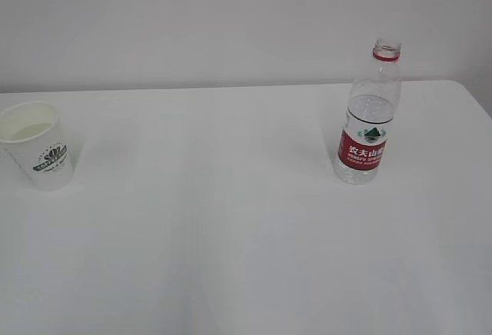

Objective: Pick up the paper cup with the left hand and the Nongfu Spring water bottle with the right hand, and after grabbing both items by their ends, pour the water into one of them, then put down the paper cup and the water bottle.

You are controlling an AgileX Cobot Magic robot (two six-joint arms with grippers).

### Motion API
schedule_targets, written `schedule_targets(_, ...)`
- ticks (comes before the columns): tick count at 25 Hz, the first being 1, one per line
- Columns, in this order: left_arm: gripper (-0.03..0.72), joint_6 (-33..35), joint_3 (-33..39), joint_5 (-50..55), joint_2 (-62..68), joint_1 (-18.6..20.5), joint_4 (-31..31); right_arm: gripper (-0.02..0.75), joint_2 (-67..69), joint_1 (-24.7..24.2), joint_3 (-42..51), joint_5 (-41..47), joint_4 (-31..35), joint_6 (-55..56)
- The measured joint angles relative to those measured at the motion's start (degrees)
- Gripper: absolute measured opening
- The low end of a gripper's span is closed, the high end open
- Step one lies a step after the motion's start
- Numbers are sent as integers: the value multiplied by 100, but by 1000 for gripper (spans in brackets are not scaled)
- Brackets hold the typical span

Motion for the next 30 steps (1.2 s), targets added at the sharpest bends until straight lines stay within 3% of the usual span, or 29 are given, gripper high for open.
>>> schedule_targets(30,315,0,0,0,0,0,0,590,0,0,0,0,0,0)
